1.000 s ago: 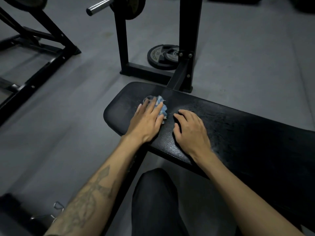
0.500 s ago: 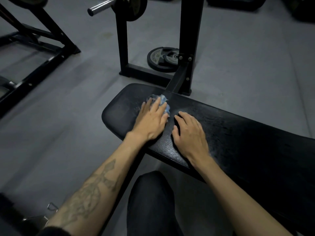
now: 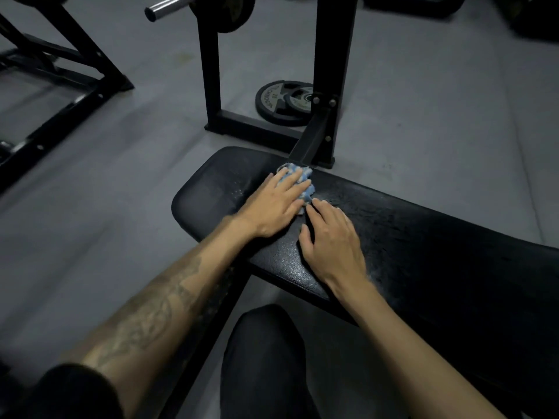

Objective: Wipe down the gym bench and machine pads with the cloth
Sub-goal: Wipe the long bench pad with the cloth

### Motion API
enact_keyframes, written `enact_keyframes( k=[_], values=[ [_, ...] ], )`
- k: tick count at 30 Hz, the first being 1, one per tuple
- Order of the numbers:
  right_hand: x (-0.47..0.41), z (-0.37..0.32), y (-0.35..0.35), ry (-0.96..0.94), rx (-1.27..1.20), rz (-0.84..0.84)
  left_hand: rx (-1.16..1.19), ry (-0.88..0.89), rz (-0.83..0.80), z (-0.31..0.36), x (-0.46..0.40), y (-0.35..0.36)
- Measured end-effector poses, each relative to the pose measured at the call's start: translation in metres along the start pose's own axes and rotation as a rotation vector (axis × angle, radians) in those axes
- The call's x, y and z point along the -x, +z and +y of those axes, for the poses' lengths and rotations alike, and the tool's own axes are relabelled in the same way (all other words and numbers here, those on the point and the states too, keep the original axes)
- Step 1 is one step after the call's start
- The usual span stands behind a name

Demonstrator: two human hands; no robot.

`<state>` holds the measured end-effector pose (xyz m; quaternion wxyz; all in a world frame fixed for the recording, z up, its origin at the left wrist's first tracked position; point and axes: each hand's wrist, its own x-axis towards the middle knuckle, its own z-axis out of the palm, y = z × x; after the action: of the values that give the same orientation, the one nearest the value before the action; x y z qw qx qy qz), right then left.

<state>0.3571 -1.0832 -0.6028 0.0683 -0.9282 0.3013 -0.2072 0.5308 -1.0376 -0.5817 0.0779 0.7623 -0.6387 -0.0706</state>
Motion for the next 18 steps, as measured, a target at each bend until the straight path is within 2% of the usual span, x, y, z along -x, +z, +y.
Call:
enact_keyframes(
  k=[2, 6, 7, 9, 12, 13, 16, 18],
  values=[
    [0.0, 0.0, 0.0, 0.009, 0.015, 0.001, -0.004, -0.004, -0.004, -0.013, -0.008, -0.006],
    [0.001, 0.0, 0.0, 0.011, 0.013, -0.007, -0.016, -0.271, 0.026, -0.007, -0.031, -0.01],
    [0.0, 0.0, 0.0, 0.011, 0.012, -0.008, -0.022, -0.259, 0.023, 0.001, -0.033, -0.007],
    [0.0, 0.0, 0.0, 0.01, 0.005, 0.001, -0.019, -0.129, 0.007, 0.011, -0.03, 0.0],
    [0.0, 0.0, 0.0, 0.003, -0.001, -0.004, -0.004, -0.001, -0.012, 0.0, -0.03, -0.003],
    [0.0, 0.001, 0.0, 0.004, -0.002, -0.009, -0.005, -0.036, 0.003, -0.007, -0.034, -0.004],
    [0.0, 0.001, -0.002, 0.011, -0.01, -0.013, -0.007, -0.288, 0.087, -0.012, -0.044, -0.004],
    [0.0, 0.001, -0.002, 0.007, -0.004, -0.011, -0.006, -0.316, 0.108, -0.001, -0.042, -0.001]
  ],
)
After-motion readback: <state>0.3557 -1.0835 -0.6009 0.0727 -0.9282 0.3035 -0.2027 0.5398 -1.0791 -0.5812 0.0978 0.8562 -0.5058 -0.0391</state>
